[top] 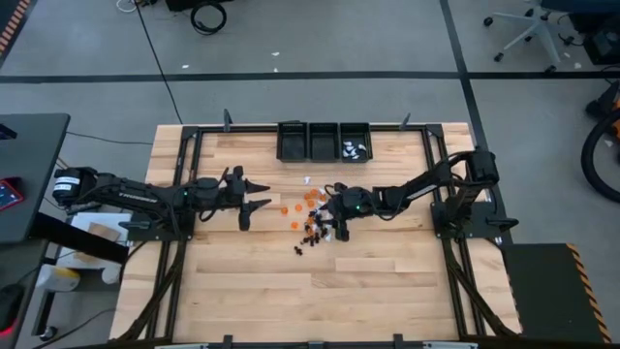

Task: Sort game pieces by color
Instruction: Put the black game piece into the center black basket, then put the white game piece into the right black basket

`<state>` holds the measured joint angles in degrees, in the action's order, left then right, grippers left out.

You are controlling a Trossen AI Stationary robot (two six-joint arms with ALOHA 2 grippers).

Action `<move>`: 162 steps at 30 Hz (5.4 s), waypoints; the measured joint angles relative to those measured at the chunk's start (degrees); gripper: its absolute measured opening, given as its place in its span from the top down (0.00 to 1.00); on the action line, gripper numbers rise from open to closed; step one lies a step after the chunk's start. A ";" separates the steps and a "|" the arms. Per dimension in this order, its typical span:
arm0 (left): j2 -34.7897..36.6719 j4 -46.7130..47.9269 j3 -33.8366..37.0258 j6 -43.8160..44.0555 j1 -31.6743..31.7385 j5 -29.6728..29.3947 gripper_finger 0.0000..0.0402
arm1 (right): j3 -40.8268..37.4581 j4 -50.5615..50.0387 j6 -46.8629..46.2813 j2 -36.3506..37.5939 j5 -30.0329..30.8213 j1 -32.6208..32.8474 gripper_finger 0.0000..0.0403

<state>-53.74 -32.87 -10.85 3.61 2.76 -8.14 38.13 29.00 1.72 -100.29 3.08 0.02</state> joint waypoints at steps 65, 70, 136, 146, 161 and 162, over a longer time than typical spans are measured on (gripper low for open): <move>-0.02 4.47 0.00 6.44 -0.74 0.02 0.58 | 21.00 -21.77 -3.65 -2.60 15.50 -19.65 0.86; -0.02 4.33 0.00 6.06 -0.74 0.00 0.58 | 21.74 -21.04 -1.76 -2.60 12.29 -24.25 0.86; -0.26 -2.60 0.00 -12.35 -1.98 -2.25 0.58 | 0.85 -8.11 -2.92 3.10 2.79 3.50 0.34; -0.27 -2.80 0.00 -8.78 0.87 -2.21 0.58 | 0.85 -17.35 -3.35 3.12 5.11 7.32 0.40; -0.27 -3.03 0.00 -5.98 0.94 -2.16 0.58 | -7.87 -6.35 -12.34 3.23 8.04 9.62 0.45; -0.28 -3.01 0.00 -6.12 0.94 -2.16 0.58 | -10.10 -2.34 -12.52 3.23 8.86 10.04 0.45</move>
<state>-54.02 -35.87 -10.85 -2.51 3.70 -10.31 28.03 26.66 -10.80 -97.06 11.95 10.06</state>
